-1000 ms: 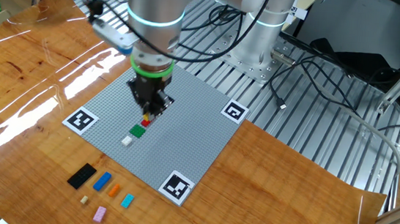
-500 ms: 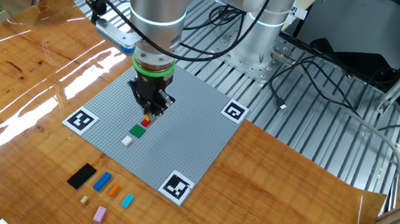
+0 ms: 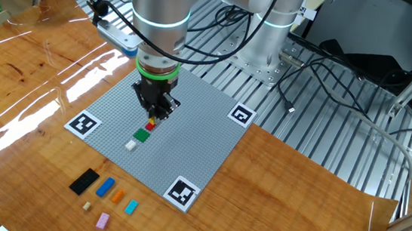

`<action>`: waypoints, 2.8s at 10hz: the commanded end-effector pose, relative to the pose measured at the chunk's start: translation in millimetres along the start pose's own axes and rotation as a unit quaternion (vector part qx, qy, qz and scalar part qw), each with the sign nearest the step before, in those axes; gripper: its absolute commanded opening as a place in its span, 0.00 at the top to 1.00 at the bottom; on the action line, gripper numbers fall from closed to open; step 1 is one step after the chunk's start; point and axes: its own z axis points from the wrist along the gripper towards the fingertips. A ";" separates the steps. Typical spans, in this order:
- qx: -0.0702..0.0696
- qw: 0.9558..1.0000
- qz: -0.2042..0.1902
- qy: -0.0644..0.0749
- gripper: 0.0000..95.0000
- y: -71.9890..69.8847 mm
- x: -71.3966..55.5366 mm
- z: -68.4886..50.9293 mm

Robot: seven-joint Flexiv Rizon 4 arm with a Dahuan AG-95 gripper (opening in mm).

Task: Stack small Lego blocks randomly, one at a time

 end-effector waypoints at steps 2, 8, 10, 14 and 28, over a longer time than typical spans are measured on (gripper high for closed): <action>-0.004 1.000 -0.007 -0.003 1.00 0.4 -0.2 -1.0; -0.006 1.000 -0.007 -0.008 1.00 0.4 -0.2 -1.0; -0.006 1.000 -0.005 -0.012 1.00 -3.4 7.1 -0.7; -0.004 1.000 -0.006 -0.012 1.00 -9.8 20.8 2.0; -0.021 0.999 0.010 -0.026 1.00 -23.3 71.7 22.1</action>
